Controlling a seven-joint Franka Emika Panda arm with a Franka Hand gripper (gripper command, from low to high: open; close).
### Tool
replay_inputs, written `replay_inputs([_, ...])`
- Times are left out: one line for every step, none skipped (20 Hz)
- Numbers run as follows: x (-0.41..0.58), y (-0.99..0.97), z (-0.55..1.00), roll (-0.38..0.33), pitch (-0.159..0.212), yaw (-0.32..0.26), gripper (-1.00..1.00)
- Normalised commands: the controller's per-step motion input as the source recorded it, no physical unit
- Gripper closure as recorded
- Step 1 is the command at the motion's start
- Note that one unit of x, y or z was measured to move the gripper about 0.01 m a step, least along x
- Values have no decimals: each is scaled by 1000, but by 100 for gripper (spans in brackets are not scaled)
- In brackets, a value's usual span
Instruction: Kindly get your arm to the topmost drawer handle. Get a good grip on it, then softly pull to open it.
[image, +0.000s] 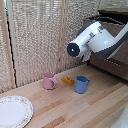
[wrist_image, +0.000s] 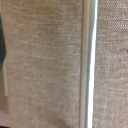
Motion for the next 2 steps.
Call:
replay_inputs([3, 400, 177, 322, 0, -50, -100])
replay_inputs([0, 91, 254, 281, 0, -224, -100])
